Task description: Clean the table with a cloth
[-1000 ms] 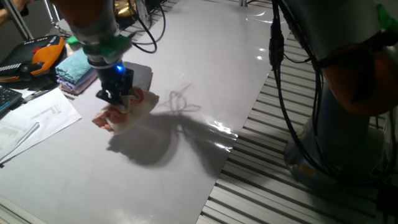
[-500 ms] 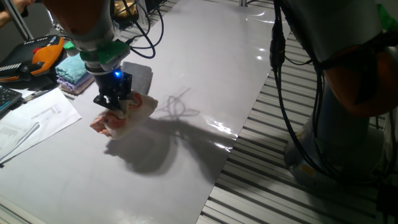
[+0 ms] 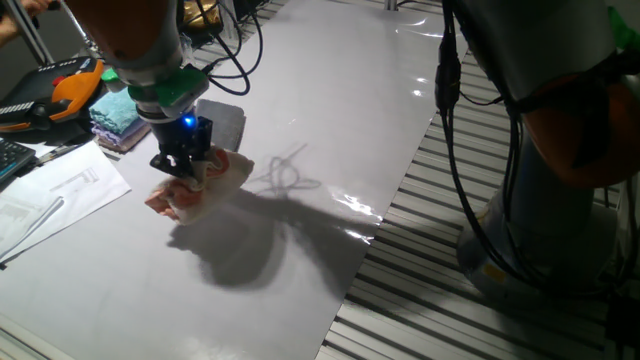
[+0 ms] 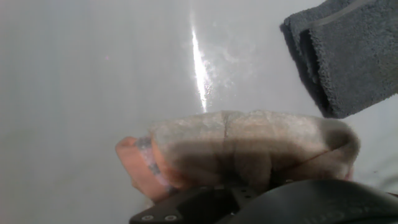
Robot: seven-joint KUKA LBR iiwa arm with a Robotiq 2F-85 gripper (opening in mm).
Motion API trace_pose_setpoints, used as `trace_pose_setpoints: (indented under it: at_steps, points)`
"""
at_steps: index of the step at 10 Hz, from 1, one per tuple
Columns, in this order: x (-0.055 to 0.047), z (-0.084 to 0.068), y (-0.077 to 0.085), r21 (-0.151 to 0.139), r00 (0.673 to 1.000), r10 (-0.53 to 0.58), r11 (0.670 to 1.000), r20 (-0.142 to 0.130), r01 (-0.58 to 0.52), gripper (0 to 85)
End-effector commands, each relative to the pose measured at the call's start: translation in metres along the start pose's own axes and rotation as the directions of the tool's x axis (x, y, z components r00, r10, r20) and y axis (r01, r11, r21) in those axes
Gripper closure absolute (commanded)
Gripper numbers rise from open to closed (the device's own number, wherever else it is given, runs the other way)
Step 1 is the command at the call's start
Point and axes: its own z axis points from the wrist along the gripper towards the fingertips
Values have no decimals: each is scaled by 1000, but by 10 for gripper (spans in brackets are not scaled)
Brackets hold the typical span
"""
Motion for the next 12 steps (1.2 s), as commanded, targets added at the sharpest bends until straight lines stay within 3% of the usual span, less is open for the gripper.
trace_pose_setpoints:
  at_steps: [1,2,12]
  points:
    - [0,0,0,2,1000,12,1000,0,-12,850]
    - [0,0,0,25,1000,14,1000,3,-14,850]
    - [0,0,0,32,1000,-31,999,4,31,850]
